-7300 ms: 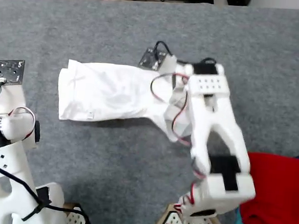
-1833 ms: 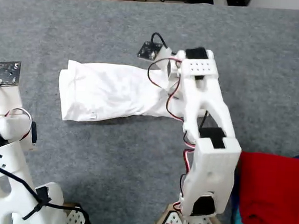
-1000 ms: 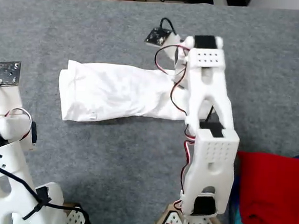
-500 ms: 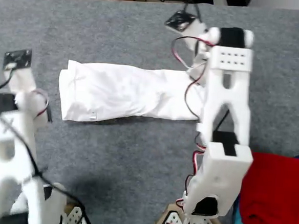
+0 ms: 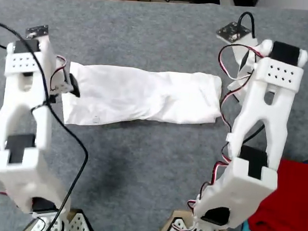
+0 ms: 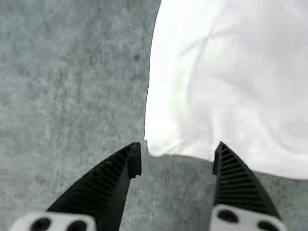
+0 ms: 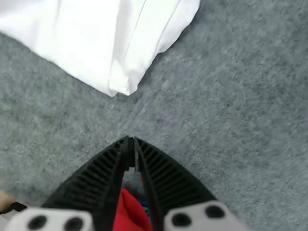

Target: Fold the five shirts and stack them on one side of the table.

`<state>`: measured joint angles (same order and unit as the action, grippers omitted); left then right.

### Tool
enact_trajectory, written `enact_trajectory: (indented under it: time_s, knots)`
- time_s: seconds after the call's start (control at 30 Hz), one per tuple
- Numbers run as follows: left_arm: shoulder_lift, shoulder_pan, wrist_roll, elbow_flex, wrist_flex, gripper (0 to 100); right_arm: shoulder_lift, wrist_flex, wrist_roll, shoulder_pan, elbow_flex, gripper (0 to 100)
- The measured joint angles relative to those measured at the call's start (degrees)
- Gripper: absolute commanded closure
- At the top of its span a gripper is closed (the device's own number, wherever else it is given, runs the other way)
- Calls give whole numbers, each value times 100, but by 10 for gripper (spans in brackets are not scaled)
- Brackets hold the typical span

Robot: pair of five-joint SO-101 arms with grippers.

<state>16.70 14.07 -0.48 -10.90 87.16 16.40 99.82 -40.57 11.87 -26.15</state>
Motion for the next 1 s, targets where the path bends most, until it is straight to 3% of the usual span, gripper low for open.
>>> enact_trajectory:
  time_s: [0.47, 0.63, 0.73, 0.83, 1.0]
  knots:
    - [3226, 18, 0, -2804, 26, 736, -255, -211, -53, 0, 149, 991]
    - [3824, 105, 0, -3745, 422, 738, -255, -211, -149, 0, 149, 991]
    - [4105, 114, 0, -4149, 642, 818, -255, -211, -149, 0, 149, 991]
    - [4308, 105, 9, -4492, 765, 977, -255, -211, -149, 0, 149, 991]
    - [4545, 88, 9, -4958, 774, 981, -255, -211, -149, 0, 149, 991]
